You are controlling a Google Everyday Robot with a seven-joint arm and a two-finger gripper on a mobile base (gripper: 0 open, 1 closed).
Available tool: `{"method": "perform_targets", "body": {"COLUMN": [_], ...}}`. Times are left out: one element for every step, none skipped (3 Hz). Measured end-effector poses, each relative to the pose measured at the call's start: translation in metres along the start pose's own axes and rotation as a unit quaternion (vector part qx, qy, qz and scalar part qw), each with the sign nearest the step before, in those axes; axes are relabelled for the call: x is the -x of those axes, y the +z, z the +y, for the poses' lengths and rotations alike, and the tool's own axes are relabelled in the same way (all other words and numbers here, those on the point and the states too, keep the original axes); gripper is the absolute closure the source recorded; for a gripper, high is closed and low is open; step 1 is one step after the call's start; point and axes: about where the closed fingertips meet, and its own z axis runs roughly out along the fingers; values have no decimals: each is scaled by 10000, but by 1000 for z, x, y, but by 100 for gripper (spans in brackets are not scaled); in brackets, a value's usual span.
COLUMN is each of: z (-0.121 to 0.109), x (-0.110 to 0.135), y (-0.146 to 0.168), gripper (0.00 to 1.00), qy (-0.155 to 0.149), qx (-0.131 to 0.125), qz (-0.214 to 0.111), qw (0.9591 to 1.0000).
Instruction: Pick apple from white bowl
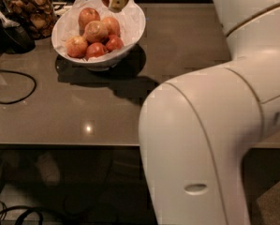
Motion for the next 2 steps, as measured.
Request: {"method": "perform_targets", "body": {"z": [19, 48], "x": [10, 27], "y": [-25, -57], "gripper": [100, 100], "qy": [-79, -228], "qx": [-83, -282], "qz": [-195, -433], "qw": [9997, 9984]}}
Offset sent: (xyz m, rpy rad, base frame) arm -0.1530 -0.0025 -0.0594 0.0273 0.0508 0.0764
